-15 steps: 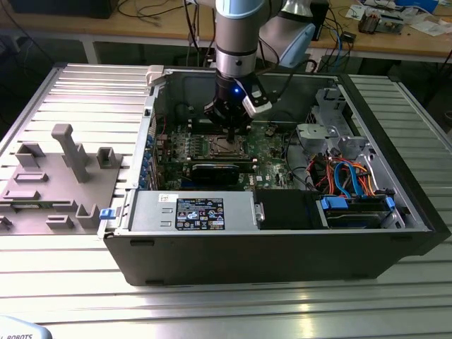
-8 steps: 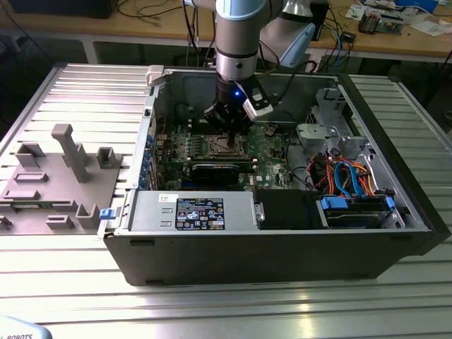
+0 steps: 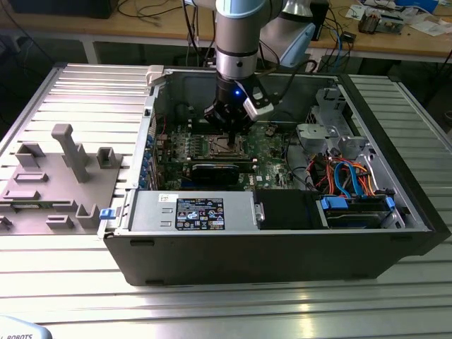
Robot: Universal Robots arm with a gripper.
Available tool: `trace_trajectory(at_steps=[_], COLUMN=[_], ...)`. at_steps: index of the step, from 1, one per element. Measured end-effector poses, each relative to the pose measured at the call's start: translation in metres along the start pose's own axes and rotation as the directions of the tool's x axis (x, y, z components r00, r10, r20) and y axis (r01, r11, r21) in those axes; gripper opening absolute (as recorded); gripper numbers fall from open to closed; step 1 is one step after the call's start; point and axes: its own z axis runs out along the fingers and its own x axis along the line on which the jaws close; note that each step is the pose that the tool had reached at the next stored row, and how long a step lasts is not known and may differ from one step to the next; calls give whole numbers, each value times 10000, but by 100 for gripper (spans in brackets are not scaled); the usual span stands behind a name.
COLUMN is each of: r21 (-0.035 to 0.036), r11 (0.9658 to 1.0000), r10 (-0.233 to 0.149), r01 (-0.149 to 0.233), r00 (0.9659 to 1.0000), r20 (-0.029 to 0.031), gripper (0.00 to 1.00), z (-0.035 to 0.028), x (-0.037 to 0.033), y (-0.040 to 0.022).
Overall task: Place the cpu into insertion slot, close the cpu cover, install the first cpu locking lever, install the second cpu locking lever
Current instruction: 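Install the first cpu locking lever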
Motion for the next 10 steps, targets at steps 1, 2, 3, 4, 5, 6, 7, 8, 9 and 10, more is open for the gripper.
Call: trace_trajectory(at_steps=[1,2,3,4,5,6,7,8,9,10], r21=[22,52,66,79,108,142,162,180,208,234], r11=[10000,10000,10000,10000,9999,9999,9999,9998,9998,9997], r10=[0,-1,-2,-2,-3,-3,-4,-5,-6,-7], r01=[0,1,2,2,3,3,4,5,6,7], r00=[10000,10000,10000,10000,10000,10000,10000,10000,10000,10000], r20=[-2,-4,-4,-5,-6,-7,-8,-9,-9,-12], gripper=[11,11,11,11,11,11,11,11,11,11], z=[-4,-9,-12,-16,-23,-34,-41,-47,-55,-65], x=[0,1,0,0,0,0,0,-1,-1,-1], y=[-2,-3,-4,-4,-5,-6,-6,-7,-7,-8])
